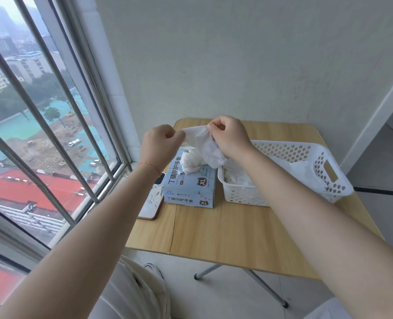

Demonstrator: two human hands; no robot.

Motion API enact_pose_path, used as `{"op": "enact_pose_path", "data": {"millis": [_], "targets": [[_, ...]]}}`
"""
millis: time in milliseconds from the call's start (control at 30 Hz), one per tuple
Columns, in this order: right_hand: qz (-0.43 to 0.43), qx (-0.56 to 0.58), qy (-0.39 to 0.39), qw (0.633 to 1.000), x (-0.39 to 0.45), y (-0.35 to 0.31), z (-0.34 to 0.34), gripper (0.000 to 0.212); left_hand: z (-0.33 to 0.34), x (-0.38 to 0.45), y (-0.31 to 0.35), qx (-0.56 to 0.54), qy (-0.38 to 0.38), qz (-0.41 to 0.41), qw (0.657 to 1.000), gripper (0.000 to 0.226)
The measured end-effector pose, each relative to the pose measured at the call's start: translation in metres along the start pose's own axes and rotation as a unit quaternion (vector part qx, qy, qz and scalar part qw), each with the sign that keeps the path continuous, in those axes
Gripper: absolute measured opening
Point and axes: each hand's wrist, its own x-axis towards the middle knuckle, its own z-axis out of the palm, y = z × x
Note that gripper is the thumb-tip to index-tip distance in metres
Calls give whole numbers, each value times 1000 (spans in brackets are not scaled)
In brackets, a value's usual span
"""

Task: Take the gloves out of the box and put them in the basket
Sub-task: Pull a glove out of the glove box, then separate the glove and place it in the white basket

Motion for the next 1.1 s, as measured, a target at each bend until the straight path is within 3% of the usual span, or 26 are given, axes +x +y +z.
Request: {"op": "enact_pose_path", "data": {"millis": [100, 167, 367, 633, 833, 967, 1100], "targets": [[48, 80, 5, 996, -1, -2, -2, 12, 1, 1, 4, -21, -1, -28, 999, 19], [67, 112, 4, 991, -3, -1, -5, 13, 0, 3, 4, -96, -14, -73, 993, 13], [61, 86, -37, 994, -7, 2, -13, 7, -12, 3, 2, -234, -59, -190, 952, 8], [-4, 23, -87, 996, -13, -8, 1, 29, -14, -4, 5, -211, -141, -132, 958, 26], [-25, -34, -81, 996, -11, -7, 9, 19, -17, -5, 0, -200, -156, -124, 959, 30], [-31, -24, -147, 988, -17, -9, 10, 37, -17, -7, 1, -252, -187, -148, 938, 38], [-49, -39, -107, 992, -15, -7, 17, 29, -14, -7, 4, -306, -199, -172, 915, 34]]}}
